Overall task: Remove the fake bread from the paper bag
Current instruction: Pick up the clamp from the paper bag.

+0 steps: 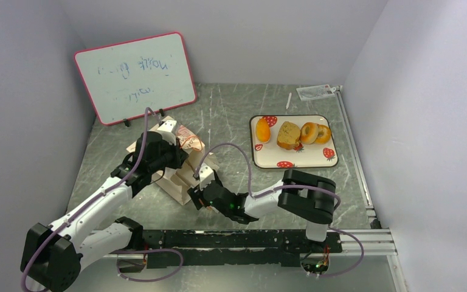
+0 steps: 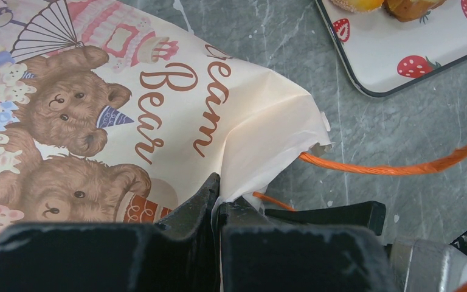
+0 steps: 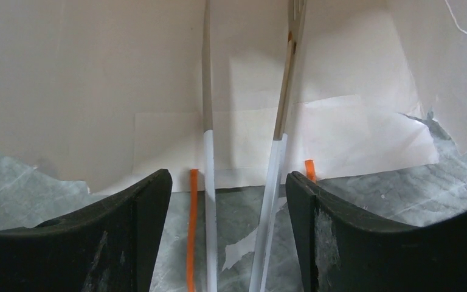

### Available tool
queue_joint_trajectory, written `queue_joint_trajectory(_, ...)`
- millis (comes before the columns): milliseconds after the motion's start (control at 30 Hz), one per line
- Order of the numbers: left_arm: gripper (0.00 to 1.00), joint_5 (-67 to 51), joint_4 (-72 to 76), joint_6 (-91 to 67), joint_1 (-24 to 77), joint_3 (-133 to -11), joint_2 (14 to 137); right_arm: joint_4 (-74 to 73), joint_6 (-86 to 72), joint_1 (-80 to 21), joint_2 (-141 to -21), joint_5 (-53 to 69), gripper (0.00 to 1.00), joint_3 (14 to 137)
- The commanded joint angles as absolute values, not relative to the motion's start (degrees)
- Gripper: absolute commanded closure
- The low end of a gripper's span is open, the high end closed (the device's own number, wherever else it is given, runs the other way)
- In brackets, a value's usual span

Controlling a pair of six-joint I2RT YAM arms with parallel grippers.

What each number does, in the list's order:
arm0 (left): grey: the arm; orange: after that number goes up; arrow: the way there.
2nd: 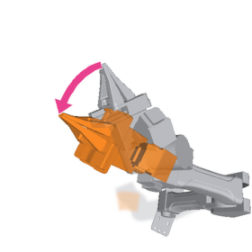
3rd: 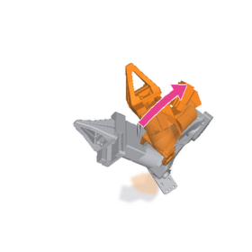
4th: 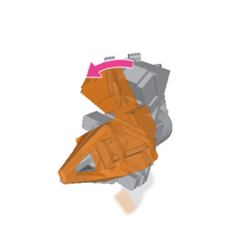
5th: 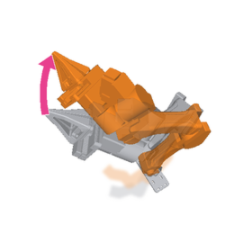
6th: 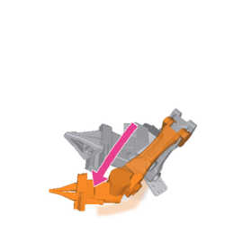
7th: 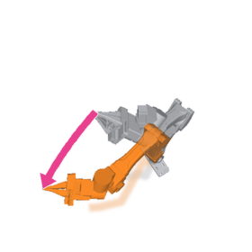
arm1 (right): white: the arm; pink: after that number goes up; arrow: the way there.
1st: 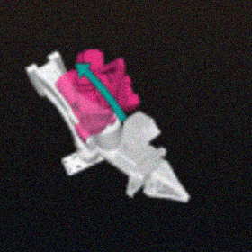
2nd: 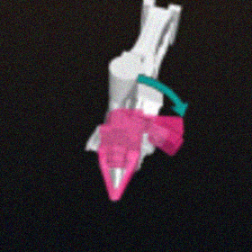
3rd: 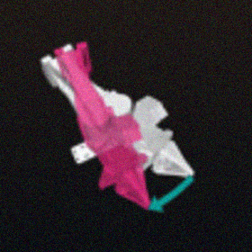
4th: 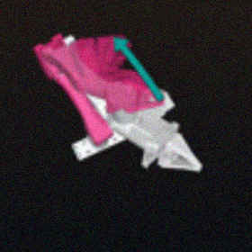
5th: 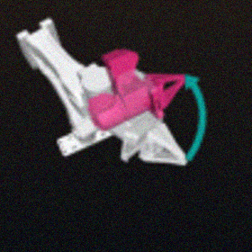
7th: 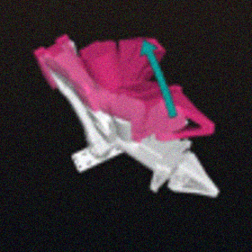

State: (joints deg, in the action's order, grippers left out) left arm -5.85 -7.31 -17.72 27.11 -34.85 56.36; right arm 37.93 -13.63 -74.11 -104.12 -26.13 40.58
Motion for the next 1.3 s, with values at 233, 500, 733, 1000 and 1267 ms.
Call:
queue_joint_trajectory(233,0.93,-8.0,-5.6,-17.5,27.2,-34.5,55.3,40.1,-13.9,-70.9,-107.8,-19.6,0.37,42.4)
queue_joint_trajectory(500,0.93,-7.9,-5.2,-18.0,27.2,-34.6,55.8,40.2,-14.0,-70.8,-108.3,-18.8,0.46,42.0)
queue_joint_trajectory(733,0.93,-7.2,-5.2,-18.5,27.2,-34.9,55.3,40.0,-14.9,-70.4,-107.4,-17.4,0.59,40.9)
queue_joint_trajectory(1000,0.93,-6.4,-6.6,-18.0,27.2,-35.4,53.7,33.7,-25.2,-66.8,-101.3,-12.0,0.63,41.8)
queue_joint_trajectory(1267,0.93,-6.3,-7.3,-17.5,27.2,-35.1,51.3,26.0,-35.3,-64.5,-95.1,-6.4,0.65,44.2)
